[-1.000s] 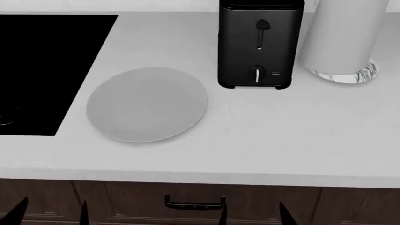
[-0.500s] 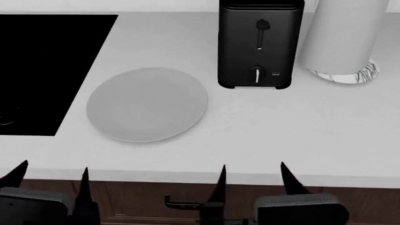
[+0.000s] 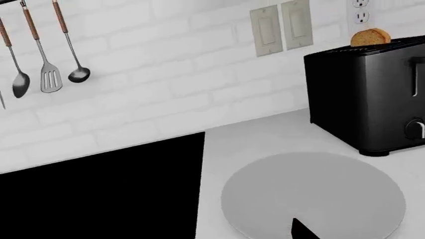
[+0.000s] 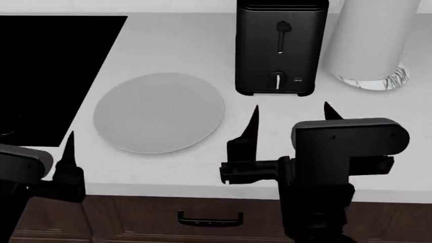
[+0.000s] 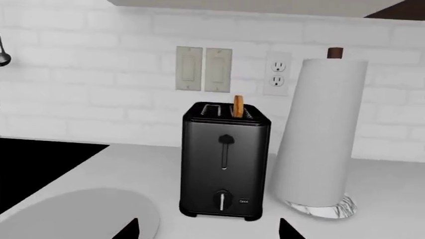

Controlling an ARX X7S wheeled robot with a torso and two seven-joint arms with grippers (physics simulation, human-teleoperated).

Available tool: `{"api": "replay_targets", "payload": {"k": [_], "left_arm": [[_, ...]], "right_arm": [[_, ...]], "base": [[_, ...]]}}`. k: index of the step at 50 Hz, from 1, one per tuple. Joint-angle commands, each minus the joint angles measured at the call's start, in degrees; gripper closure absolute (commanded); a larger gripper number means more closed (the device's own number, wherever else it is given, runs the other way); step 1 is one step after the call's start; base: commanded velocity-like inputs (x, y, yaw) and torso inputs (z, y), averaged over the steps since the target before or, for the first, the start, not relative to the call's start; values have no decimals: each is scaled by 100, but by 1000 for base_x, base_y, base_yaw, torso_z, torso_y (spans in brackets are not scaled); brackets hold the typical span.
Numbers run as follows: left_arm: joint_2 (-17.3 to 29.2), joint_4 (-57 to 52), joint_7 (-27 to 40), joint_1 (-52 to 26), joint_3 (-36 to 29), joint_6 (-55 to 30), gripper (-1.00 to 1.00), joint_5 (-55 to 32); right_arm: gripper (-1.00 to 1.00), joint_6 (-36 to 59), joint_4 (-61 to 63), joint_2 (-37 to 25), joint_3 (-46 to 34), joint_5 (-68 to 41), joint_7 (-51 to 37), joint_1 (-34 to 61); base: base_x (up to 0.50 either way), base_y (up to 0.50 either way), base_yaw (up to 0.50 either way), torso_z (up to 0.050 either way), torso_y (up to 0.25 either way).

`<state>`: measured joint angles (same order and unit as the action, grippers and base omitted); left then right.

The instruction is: Place the toasted item on a plate.

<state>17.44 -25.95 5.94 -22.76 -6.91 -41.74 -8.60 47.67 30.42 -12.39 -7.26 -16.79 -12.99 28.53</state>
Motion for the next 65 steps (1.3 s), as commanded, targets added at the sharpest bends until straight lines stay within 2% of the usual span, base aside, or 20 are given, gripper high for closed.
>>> {"api": "replay_targets", "payload": {"k": [1,14,46,65], "left_arm": [[197,-510,-110,-541,184,-909,-100,-229],[426,-889,-92,-593,253,-1296,-100,-239],[481,-1045,-26,-375,371,-1262,-100,-306],[522,-1000,-14,-396,312,-1251,-100,-311]], "right_arm": [[-100,992,412,-79,143,-287,-79,742],[-100,1380,869,-147,197,-486,-98,975],[-100,1586,994,-157,129,-625,-207,1145],[-100,2201,1390,-122,389,-939,-313,1646]], "base": [[0,0,0,0,0],[143,0,0,0,0],[273,0,0,0,0],[255,0,0,0,0]]}}
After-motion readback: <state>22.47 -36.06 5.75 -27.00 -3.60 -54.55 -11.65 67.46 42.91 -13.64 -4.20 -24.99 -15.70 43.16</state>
